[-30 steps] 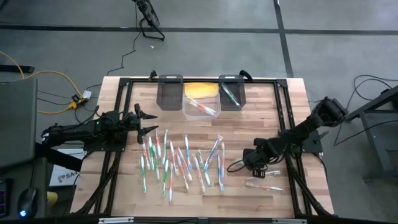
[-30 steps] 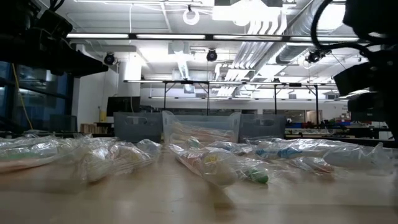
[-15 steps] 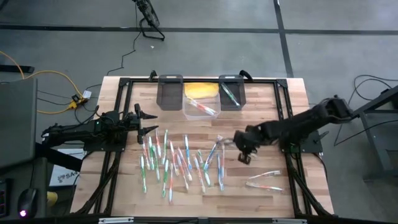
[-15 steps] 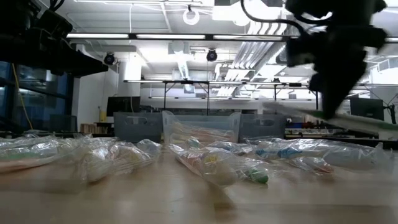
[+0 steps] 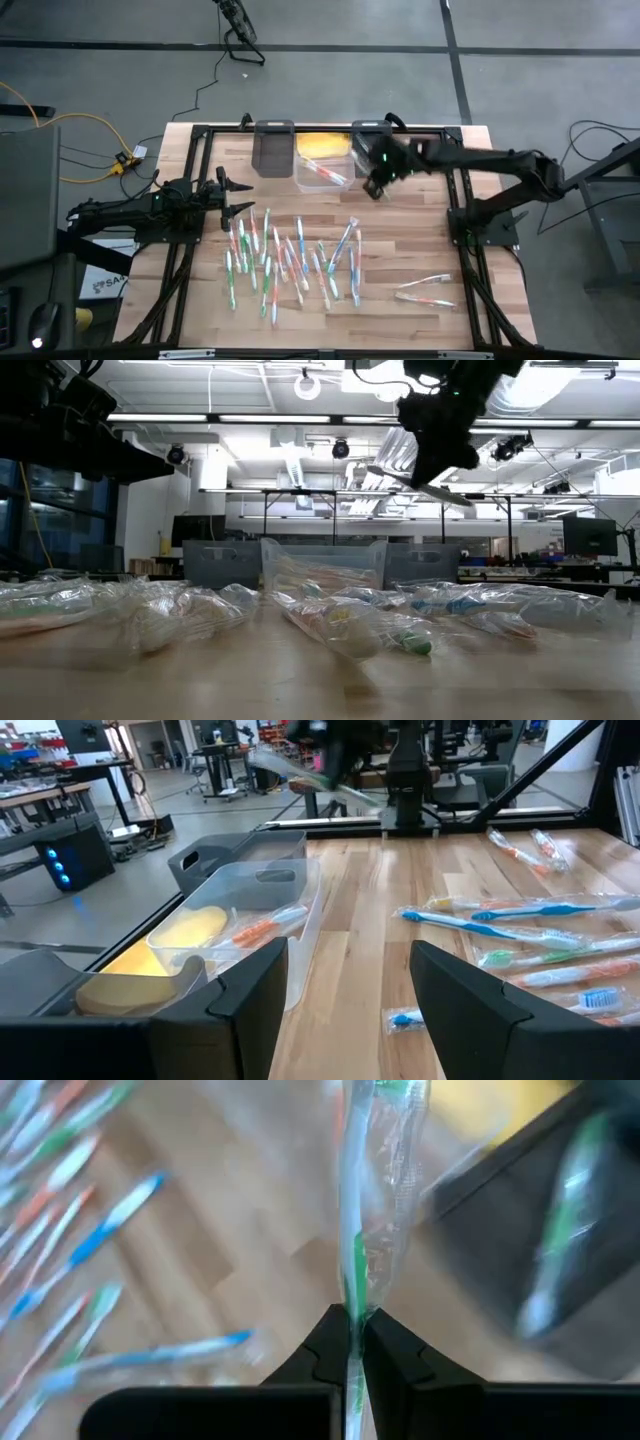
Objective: Pick & Place Toothbrushes
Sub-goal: Put the green toothbrush into the right black bin
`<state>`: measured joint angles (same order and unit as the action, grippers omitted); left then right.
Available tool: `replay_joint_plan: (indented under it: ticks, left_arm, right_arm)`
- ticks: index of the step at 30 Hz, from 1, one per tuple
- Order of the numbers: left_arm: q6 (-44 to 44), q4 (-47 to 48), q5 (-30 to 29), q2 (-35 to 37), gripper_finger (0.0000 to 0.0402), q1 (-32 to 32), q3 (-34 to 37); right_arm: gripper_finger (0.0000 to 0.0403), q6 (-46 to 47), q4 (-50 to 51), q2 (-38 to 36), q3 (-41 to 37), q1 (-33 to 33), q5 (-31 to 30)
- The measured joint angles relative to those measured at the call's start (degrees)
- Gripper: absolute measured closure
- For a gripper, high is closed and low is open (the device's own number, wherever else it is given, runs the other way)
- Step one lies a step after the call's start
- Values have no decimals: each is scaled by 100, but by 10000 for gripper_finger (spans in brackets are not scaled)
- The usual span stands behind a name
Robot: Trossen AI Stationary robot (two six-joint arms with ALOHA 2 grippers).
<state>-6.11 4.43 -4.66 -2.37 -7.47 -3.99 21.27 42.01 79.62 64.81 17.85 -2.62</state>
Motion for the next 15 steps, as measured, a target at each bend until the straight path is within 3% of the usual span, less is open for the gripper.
replay_joint_plan:
  ticks: [5,15]
  left_arm:
    - [57,-5,-64,-2,196,-2,-2]
    - [57,1,-66,-1,196,-1,0]
  right_arm:
    - [394,-689,115,543,645,882,117]
    - [394,-1398,188,1610,1285,1936,320]
